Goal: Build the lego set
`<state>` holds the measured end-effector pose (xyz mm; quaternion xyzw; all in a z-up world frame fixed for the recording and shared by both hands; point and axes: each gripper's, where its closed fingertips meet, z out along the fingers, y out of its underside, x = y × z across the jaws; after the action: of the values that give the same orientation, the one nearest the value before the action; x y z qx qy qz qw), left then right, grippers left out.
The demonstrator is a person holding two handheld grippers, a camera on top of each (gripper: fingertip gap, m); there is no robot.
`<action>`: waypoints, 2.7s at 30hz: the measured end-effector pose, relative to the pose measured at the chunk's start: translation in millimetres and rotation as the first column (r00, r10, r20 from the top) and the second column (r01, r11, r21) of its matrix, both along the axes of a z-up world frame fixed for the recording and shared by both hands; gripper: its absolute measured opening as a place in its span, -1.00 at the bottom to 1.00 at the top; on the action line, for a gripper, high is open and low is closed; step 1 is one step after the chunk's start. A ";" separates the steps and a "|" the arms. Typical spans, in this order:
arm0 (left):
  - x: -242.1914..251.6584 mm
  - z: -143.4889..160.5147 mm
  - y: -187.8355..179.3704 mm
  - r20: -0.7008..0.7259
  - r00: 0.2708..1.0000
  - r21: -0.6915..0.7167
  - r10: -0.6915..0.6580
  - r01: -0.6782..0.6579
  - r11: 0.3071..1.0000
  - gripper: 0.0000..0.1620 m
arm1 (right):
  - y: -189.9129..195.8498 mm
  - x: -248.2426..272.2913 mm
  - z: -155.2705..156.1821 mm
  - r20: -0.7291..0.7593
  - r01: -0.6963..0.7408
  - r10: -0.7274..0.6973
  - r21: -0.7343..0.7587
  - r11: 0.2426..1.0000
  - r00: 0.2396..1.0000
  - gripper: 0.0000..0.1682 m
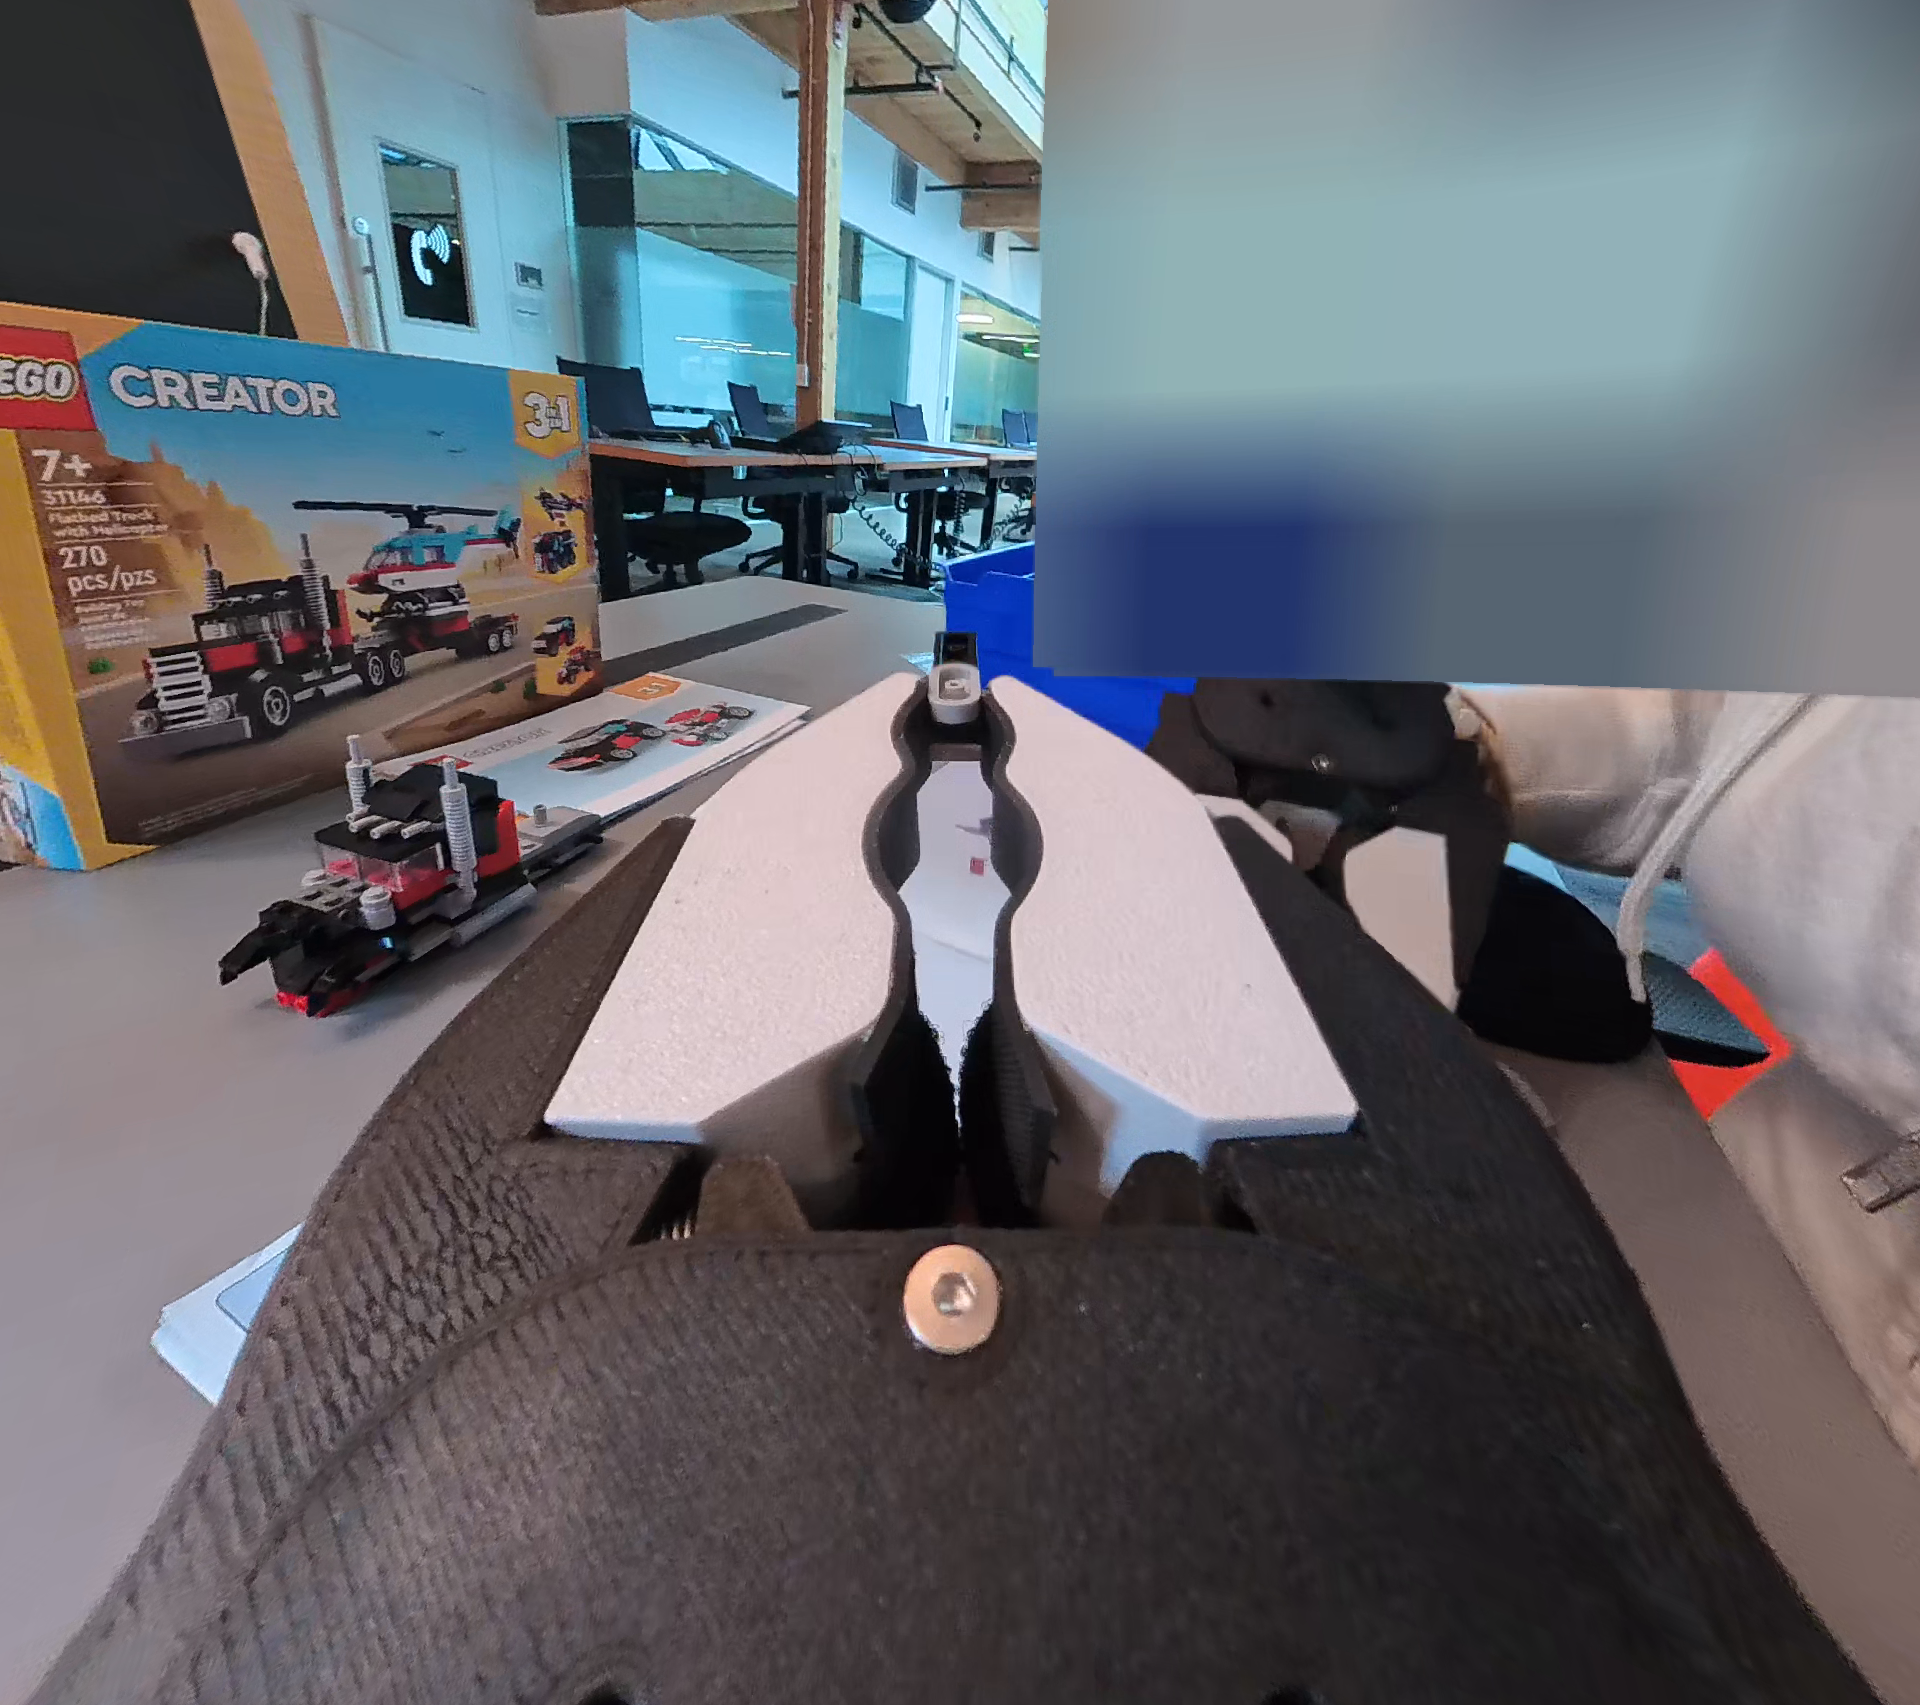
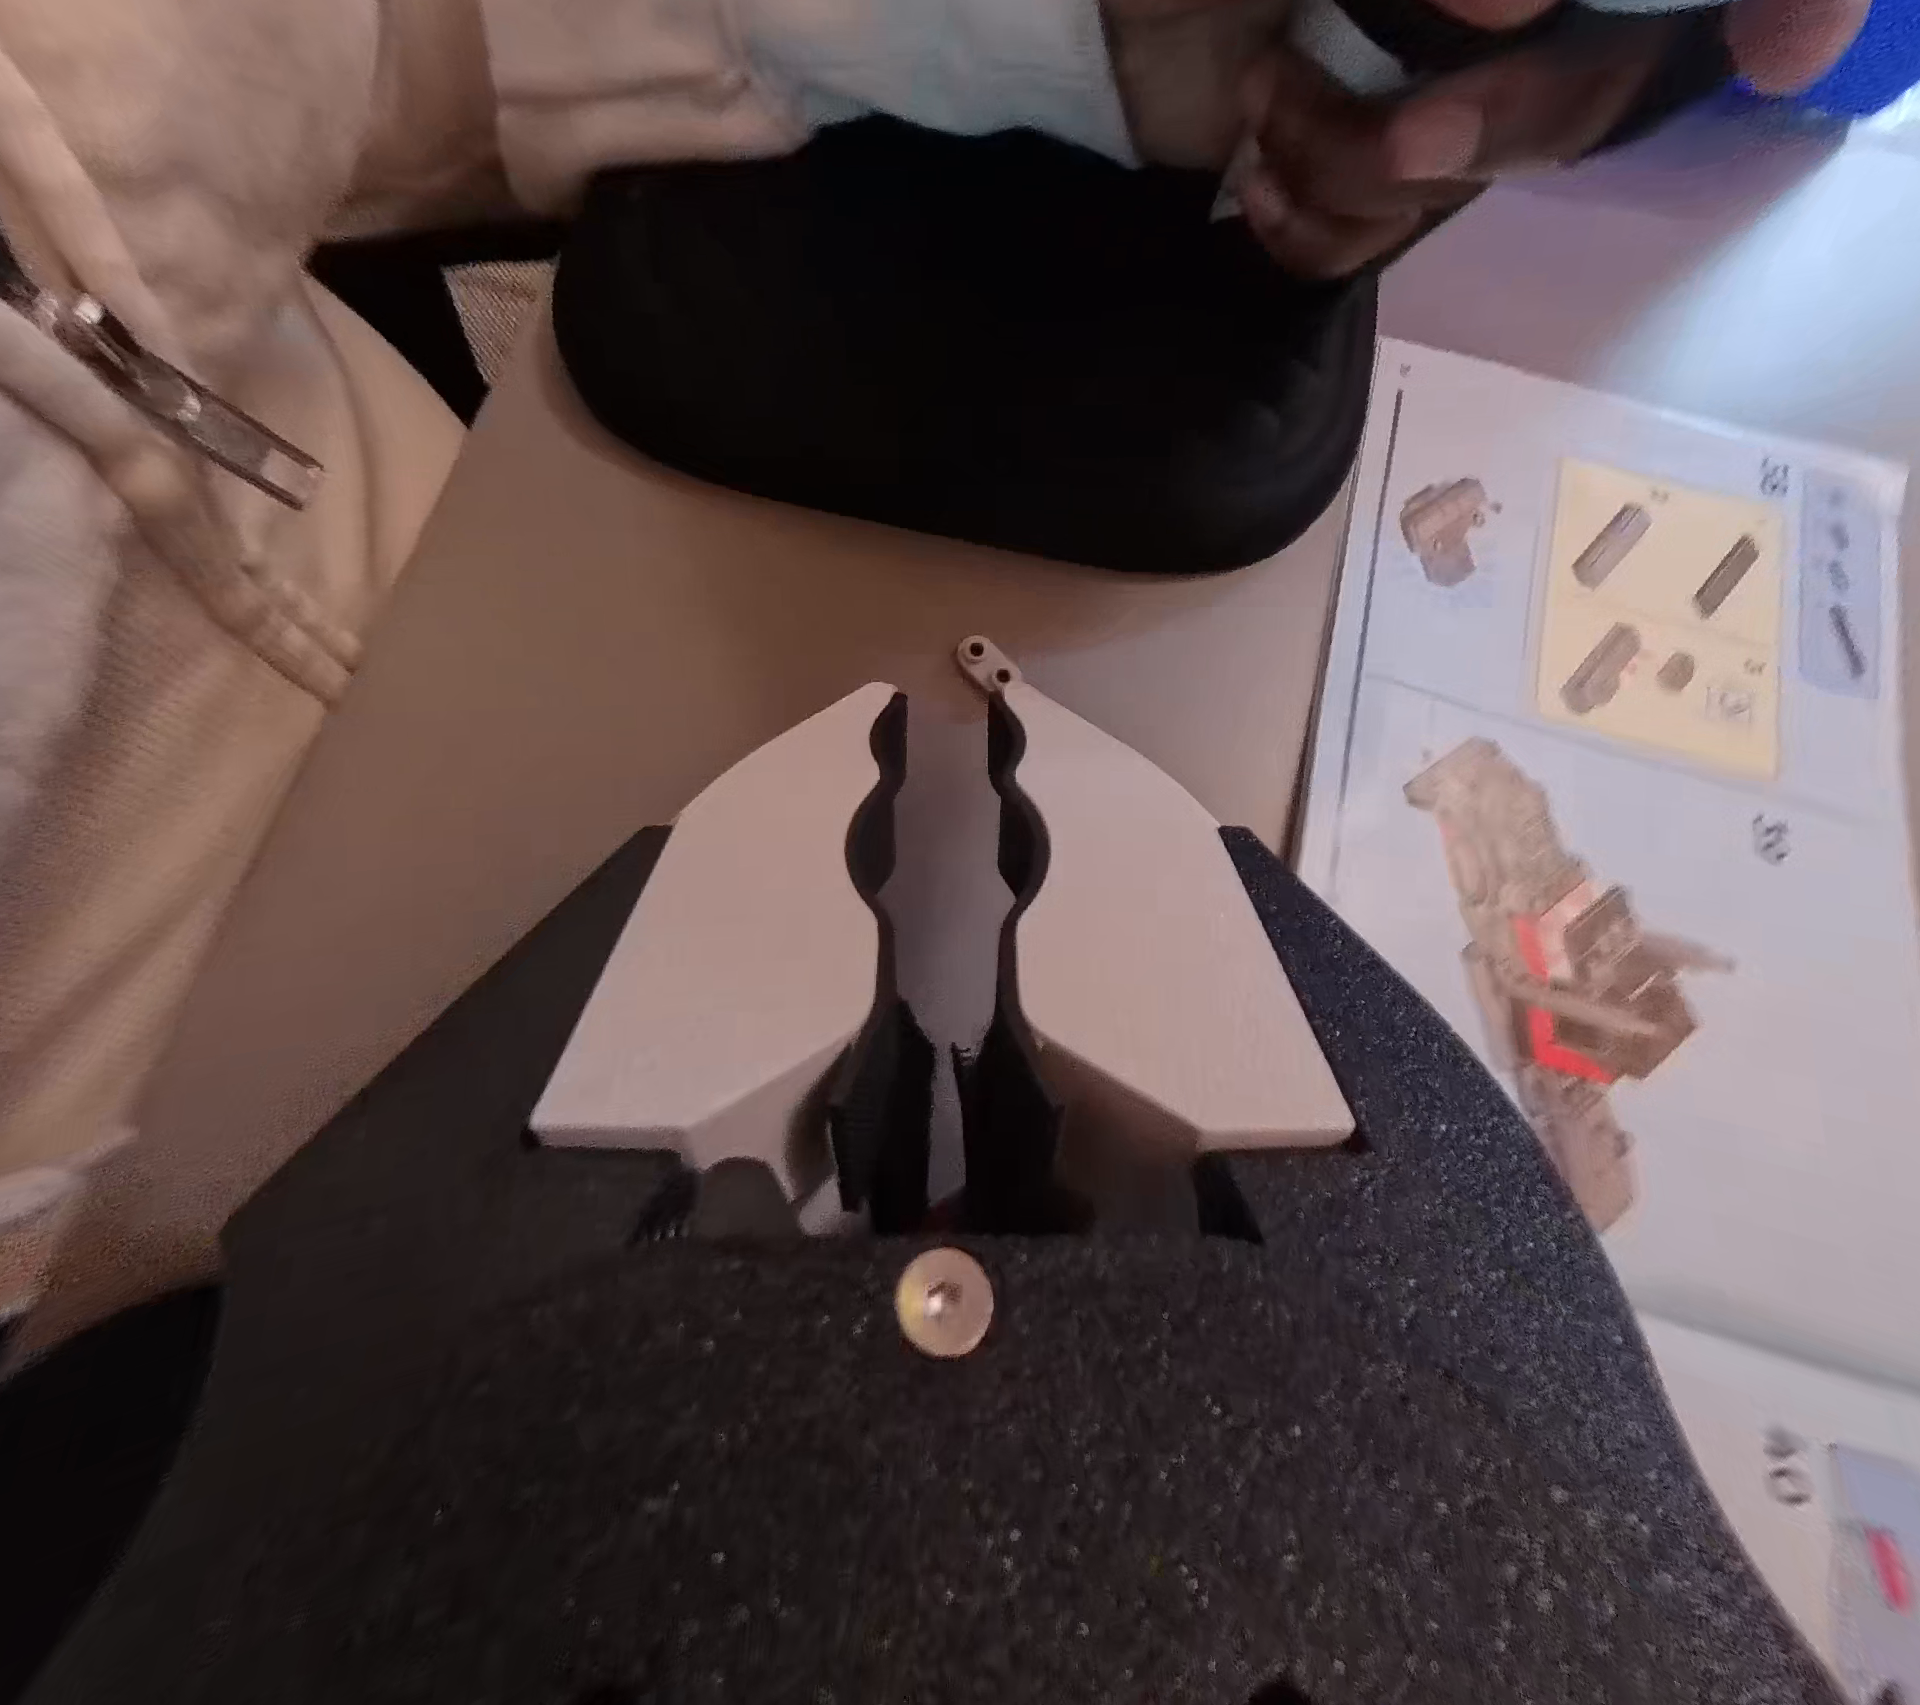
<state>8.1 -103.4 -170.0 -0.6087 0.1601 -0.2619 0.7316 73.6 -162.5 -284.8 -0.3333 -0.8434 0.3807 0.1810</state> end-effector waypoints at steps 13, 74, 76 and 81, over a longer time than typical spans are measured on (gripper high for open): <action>3.0 -0.4 -2.7 -0.021 1.000 0.005 -0.012 0.013 1.000 -0.90 | 8.6 -15.3 -15.6 0.060 -0.126 0.122 0.066 0.990 0.991 -0.91; 33.6 -3.3 -19.8 0.017 0.957 -0.042 -0.290 0.291 0.956 -0.90 | 45.1 -34.4 128.7 0.209 0.119 -0.042 -0.374 0.920 0.977 -0.91; 34.5 -3.2 -20.5 0.010 0.956 -0.037 -0.294 0.294 0.955 -0.90 | 43.3 -32.1 130.4 0.190 0.101 -0.033 -0.358 0.928 0.981 -0.90; 35.1 -2.4 -21.9 0.002 0.955 -0.025 -0.295 0.295 0.955 -0.90 | 44.7 -26.1 141.7 0.115 0.094 -0.057 -0.341 0.935 0.992 -0.90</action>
<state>43.2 -125.3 -172.4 -0.5872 0.2468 -0.3695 0.6766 47.5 -117.9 -143.1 -0.4112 -0.7582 0.4978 0.0905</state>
